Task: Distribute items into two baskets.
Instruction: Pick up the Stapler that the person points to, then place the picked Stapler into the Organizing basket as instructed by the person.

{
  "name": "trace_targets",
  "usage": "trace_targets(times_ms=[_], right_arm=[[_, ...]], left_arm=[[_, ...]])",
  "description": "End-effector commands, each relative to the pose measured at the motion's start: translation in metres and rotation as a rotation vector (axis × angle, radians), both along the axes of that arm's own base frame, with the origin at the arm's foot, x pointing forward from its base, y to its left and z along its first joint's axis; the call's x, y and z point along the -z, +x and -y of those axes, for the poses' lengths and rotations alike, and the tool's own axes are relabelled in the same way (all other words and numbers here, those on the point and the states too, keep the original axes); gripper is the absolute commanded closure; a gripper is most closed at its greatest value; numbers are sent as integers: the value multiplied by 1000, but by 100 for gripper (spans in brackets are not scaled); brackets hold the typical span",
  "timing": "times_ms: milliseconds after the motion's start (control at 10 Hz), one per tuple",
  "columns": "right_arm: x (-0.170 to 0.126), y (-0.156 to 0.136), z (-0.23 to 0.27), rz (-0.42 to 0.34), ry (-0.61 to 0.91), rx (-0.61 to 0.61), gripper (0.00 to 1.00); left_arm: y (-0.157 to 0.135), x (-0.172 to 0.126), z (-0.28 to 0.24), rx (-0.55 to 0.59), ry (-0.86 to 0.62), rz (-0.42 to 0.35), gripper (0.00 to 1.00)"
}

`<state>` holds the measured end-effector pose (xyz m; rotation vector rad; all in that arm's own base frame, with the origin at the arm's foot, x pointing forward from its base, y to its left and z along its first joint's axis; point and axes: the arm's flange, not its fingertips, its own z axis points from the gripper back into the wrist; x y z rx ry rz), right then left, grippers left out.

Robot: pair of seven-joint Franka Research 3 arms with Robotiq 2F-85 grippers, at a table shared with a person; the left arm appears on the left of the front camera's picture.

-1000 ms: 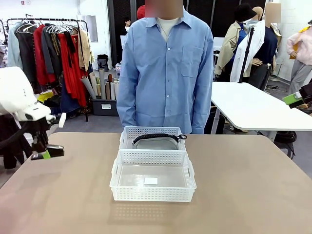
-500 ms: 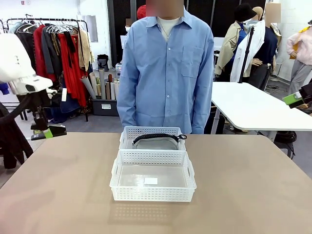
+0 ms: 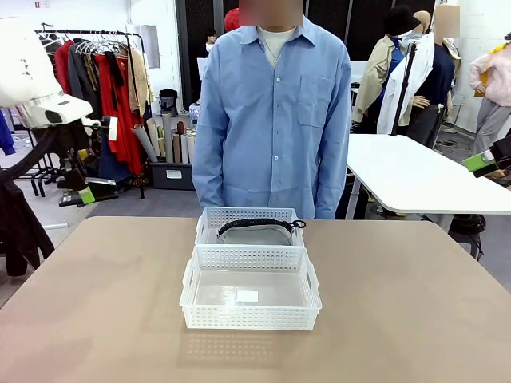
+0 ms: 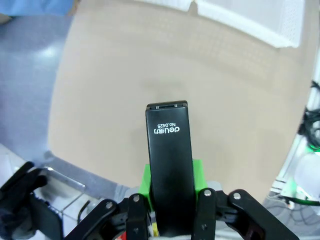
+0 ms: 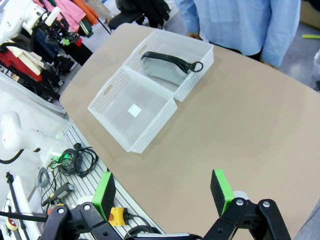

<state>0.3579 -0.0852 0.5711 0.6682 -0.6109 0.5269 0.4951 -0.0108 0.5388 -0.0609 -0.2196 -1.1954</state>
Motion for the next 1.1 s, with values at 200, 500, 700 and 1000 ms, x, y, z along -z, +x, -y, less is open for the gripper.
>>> trace_targets(times_ms=[200,500,700,1000], right_arm=[[0,-1,0,4,-1,-3,0],[0,-1,0,4,-1,-3,0],[0,-1,0,4,-1,-3,0],[0,-1,0,4,-1,-3,0]], left_arm=[[-15,-13,7,5,28,-21,100],[-13,-13,10,32,12,-11,100],[-13,-13,10,32,12,-11,100],[-13,-13,10,32,12,-11,100]])
